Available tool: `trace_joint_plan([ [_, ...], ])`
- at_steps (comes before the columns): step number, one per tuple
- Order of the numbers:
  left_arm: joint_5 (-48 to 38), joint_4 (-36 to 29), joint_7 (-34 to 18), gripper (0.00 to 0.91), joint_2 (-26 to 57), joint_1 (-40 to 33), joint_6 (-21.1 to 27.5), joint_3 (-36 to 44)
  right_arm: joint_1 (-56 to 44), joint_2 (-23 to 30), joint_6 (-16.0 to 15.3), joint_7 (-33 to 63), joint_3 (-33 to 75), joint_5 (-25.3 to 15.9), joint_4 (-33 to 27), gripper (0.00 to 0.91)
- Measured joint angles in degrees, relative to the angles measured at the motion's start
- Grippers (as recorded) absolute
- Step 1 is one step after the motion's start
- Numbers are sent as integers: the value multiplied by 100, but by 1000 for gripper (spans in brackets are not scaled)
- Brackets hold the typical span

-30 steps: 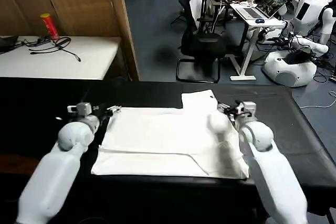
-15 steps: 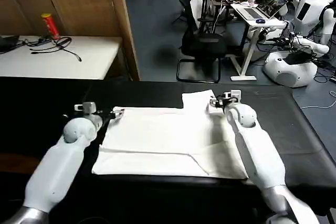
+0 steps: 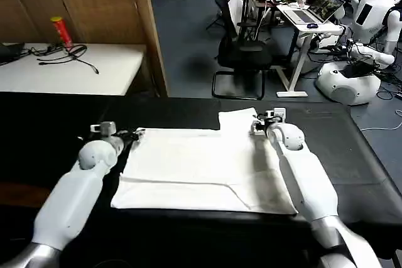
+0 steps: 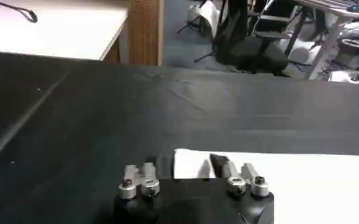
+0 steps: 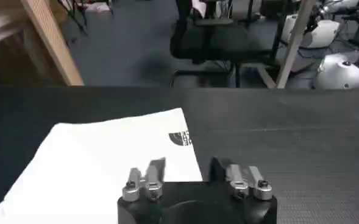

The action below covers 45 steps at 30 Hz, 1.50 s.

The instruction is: Fold and organize the clothes.

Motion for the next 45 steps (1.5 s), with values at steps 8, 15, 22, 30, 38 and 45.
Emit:
trace_joint_plan([
  [8,-43,-77,112,29,38,28,3,-27,-137,-88,373,-110,59,-66,203,29],
  [15,-122,-629,31,20,250,246,69,-82,-505,-416,556,-115,90,99,973,20],
  [22,-356,-1568,-103,10,636,674,111,-285,-1133,-904,534,-118,197,250,2110,10],
  [30,-444,-2569,-206,10,1075,1414,143,-630,-1927,-1460,305,-99,422,513,3390,10],
  [38,-392,-3285,-244,10,1405,2076,228,-932,-2678,-1871,-300,35,656,536,4342,10],
  [45,-202,-3664,-248,10,1517,2629,206,-1158,-3303,-2084,-485,139,851,699,4791,20],
])
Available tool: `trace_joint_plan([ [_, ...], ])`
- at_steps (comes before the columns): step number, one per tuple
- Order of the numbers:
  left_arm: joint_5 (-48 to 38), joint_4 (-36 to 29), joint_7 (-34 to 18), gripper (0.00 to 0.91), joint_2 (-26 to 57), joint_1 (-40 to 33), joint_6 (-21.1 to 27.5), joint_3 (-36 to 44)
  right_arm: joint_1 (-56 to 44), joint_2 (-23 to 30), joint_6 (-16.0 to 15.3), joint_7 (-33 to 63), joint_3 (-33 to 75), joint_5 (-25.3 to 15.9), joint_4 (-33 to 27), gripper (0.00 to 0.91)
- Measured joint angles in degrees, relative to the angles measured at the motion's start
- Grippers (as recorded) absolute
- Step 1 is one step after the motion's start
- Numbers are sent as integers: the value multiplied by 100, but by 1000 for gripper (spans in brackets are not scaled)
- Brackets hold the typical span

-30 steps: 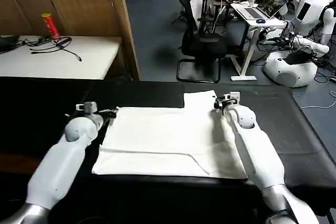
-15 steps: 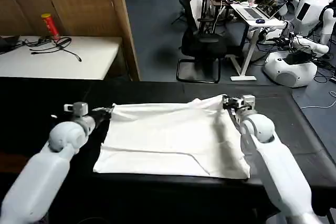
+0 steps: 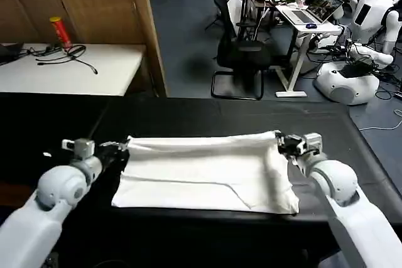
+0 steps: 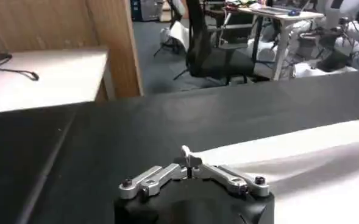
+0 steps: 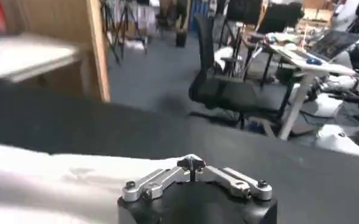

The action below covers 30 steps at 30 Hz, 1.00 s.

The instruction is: Fold and organize the clothes.

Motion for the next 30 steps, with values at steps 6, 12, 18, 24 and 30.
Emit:
trace_joint_plan([
  [6,158,-235,-10,10,-1,419,-9,-144,-475,-113,0,-7,125,172,162,10],
  [12,369,-349,-24,10,-27,752,-7,-169,-868,-155,-1,-9,165,229,295,10],
  [18,442,-487,-38,10,-37,1021,-12,-259,-1105,-175,0,-9,210,221,337,10],
  [24,591,-533,-86,0,-77,1214,-37,-336,-1192,-178,-1,-23,215,218,361,10],
  [30,961,-565,-88,0,-134,1410,3,-343,-1222,-190,0,-35,223,217,372,20],
])
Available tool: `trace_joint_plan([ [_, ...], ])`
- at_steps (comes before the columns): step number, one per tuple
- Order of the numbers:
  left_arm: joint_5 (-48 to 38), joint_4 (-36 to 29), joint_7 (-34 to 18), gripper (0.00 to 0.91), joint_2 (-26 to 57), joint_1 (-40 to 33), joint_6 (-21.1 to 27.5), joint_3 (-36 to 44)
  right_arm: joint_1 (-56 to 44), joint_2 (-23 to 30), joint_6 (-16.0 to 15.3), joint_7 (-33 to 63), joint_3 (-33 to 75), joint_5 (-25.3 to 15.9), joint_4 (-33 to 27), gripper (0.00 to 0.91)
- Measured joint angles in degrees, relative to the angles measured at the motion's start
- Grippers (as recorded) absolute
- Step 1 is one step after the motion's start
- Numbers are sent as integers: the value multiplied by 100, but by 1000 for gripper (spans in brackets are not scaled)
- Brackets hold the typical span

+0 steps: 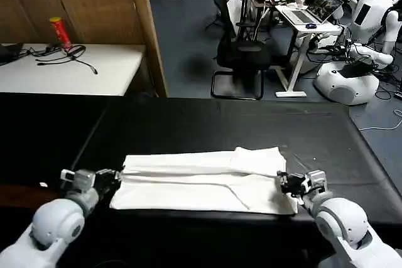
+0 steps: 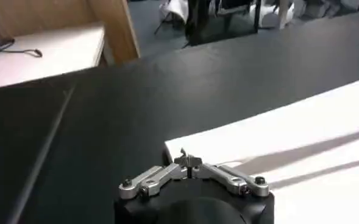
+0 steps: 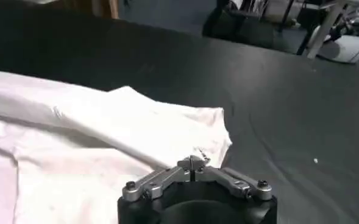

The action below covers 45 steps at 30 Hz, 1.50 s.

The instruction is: Fold and organize the clothes.

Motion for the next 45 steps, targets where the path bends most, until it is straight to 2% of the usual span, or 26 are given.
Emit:
trace_joint_plan([
  [14,455,-416,-158,0,-157,381,-21,-167,13,12,0,-11,2,1,-65,20],
  [15,482,-416,-151,234,-178,407,-20,-169,18,8,0,-11,2,6,-65,68],
  [16,515,-408,-146,741,-202,431,-11,-171,19,3,0,-12,5,10,-65,156],
  [17,556,-396,-144,878,-225,456,8,-172,19,-2,0,-14,16,13,-64,878],
  [23,801,-402,-135,878,-340,531,243,-183,-81,-46,0,-132,153,42,96,878],
  [30,828,-657,-139,878,-467,718,426,-400,-16,-63,0,68,460,404,386,878],
  [32,698,-749,-126,878,-521,701,397,-518,78,-11,0,183,482,361,368,878],
  [37,97,-642,-242,878,-670,278,197,-671,472,269,0,299,332,15,-4,878],
  [45,-458,318,-241,878,-1079,-708,26,-363,1143,880,509,315,0,-199,-900,878],
])
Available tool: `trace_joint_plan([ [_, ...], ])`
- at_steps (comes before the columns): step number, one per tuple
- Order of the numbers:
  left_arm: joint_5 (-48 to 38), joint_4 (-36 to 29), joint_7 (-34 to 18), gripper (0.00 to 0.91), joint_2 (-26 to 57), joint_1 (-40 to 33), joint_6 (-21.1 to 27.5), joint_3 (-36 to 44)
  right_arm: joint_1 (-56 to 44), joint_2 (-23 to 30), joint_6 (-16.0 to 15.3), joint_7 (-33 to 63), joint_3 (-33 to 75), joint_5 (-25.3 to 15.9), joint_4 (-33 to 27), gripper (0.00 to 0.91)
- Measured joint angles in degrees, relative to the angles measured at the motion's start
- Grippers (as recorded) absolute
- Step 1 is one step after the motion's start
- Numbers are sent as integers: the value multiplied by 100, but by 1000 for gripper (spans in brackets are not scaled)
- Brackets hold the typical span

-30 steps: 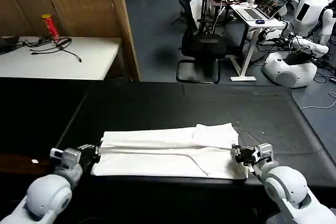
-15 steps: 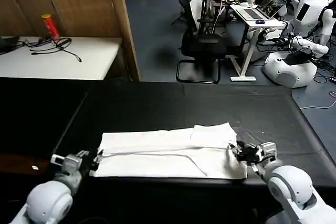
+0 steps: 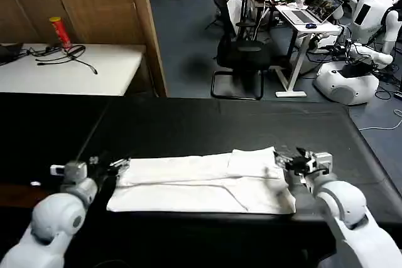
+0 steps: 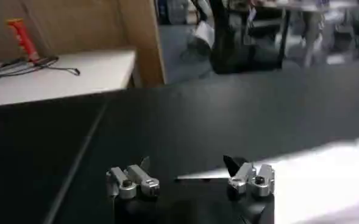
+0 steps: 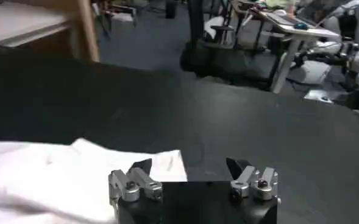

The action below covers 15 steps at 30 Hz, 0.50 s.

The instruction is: Fold and organize the clothes.

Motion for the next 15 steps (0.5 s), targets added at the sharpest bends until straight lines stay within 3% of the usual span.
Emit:
trace_joint_plan([
  [4,-148,391,22,878,-167,-200,4,99,189,209,72,5,-84,-54,-355,878],
  [7,-141,609,45,878,-224,-221,4,125,275,334,102,-1,-169,-54,-577,809],
  [8,-140,656,58,780,-237,-219,3,130,307,372,111,-2,-198,-54,-641,741],
  [11,-113,760,109,624,-250,-218,-21,130,380,481,123,-16,-260,-95,-792,634],
  [12,-102,796,117,380,-250,-224,-23,130,405,518,124,-20,-281,-112,-830,536],
  [13,-85,827,123,224,-250,-237,-24,130,423,553,125,-19,-298,-132,-871,497],
  [14,-69,862,125,39,-253,-254,-26,131,430,579,125,-21,-313,-153,-898,390],
  [15,-67,887,124,0,-260,-268,-27,132,434,598,126,-23,-324,-168,-915,283],
])
